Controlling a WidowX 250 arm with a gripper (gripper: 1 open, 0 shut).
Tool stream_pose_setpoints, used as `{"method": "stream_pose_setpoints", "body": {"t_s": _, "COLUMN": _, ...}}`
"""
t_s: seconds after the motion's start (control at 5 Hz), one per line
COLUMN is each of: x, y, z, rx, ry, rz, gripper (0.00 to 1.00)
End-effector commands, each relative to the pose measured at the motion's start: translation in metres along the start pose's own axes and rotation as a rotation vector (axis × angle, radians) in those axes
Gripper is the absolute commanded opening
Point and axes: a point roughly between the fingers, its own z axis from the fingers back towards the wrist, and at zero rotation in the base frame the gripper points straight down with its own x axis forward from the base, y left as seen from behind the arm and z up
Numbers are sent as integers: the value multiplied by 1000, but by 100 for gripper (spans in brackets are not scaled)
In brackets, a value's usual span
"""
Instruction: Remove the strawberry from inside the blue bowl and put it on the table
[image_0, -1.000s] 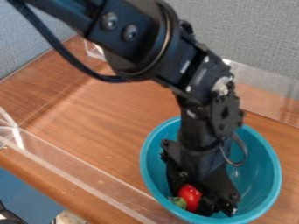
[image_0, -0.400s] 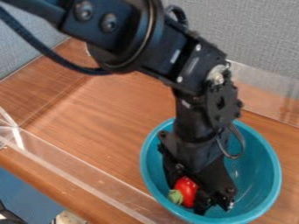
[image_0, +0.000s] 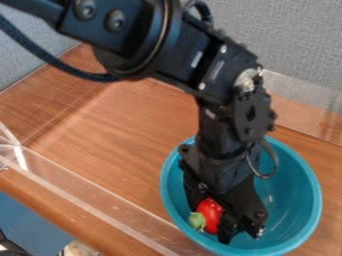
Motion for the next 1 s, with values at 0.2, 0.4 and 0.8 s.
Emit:
{"method": "stream_pose_setpoints", "body": {"t_s": 0.2, "x": 17, "y": 13, "z": 29, "rx": 24, "ry": -87, "rz": 12, "gripper": 0}}
{"method": "stream_pose_setpoints", "body": {"t_s": 0.4, "x": 18, "y": 22, "z": 23, "rx": 19, "ry": -79, "rz": 28, "gripper": 0}}
{"method": "stream_pose_setpoints", "body": {"t_s": 0.8, "x": 19, "y": 54, "z": 62, "rx": 63, "ry": -134, "rz": 85, "gripper": 0}}
